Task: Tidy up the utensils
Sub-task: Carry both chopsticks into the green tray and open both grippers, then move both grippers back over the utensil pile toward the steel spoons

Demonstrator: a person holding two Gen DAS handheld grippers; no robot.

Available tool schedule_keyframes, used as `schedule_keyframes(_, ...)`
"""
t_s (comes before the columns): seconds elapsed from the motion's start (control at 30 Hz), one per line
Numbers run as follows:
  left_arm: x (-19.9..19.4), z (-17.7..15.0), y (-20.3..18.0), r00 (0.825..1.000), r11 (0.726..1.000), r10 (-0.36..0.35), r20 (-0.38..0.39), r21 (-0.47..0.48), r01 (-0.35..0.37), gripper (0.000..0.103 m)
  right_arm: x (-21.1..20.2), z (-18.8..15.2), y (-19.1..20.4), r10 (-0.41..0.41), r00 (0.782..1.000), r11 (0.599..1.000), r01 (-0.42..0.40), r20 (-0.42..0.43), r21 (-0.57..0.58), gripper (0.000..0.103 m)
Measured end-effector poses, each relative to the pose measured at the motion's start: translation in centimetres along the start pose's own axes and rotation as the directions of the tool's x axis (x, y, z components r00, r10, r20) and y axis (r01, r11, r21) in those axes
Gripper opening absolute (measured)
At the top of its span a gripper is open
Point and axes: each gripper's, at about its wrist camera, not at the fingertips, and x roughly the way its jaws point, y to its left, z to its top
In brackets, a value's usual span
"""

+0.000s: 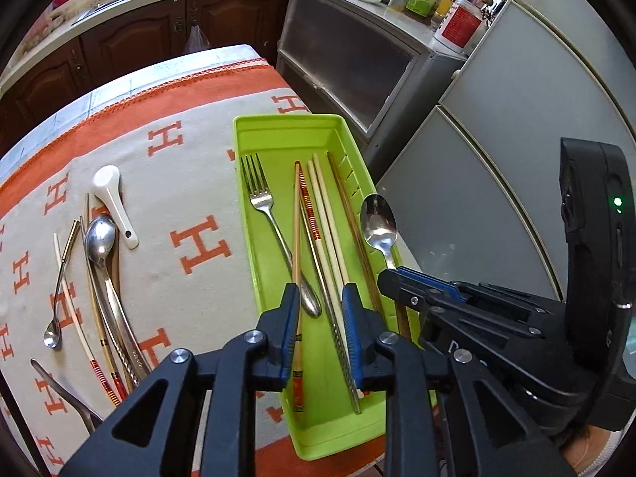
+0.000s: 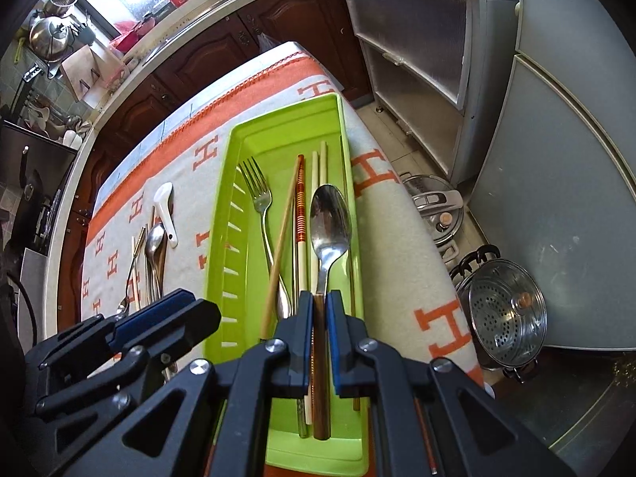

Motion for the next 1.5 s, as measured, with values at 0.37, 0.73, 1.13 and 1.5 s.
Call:
schedule_keyframes(0.37, -3.1, -1.9, 3.9, 0.997, 0.995, 0.065, 0.040, -0.085, -0.061, 0.040, 1.1, 0.3, 1.2, -0.025, 0.999, 0.998, 0.023, -0.032, -0.054, 0.008)
schedule_keyframes(0.73, -6.4, -5.4, 10.7, 0.985, 0.954, 0.168, 0.038, -0.256, -0.153, 0.040, 1.0, 0.5, 3.7, 0.018, 1.000, 0.992, -0.021, -0.024, -0.122, 0.008)
schedule_keyframes(1.13, -9.0, -9.6, 16.7, 0.972, 0.893, 0.236, 0.008, -0.396, -0.214, 0.040, 1.9, 0.1, 8.0, 0.078, 0.995, 0.976, -0.089, -0.065, -0.201, 0.008)
schedule_keyframes(1.5, -7.7, -12.7, 22.7, 0.991, 0.851, 0.129, 0.032, -0.517, -0.094, 0.040, 4.3, -0.7, 12.6, 0.124, 0.980, 0.954, -0.161, -0.158, -0.254, 0.008)
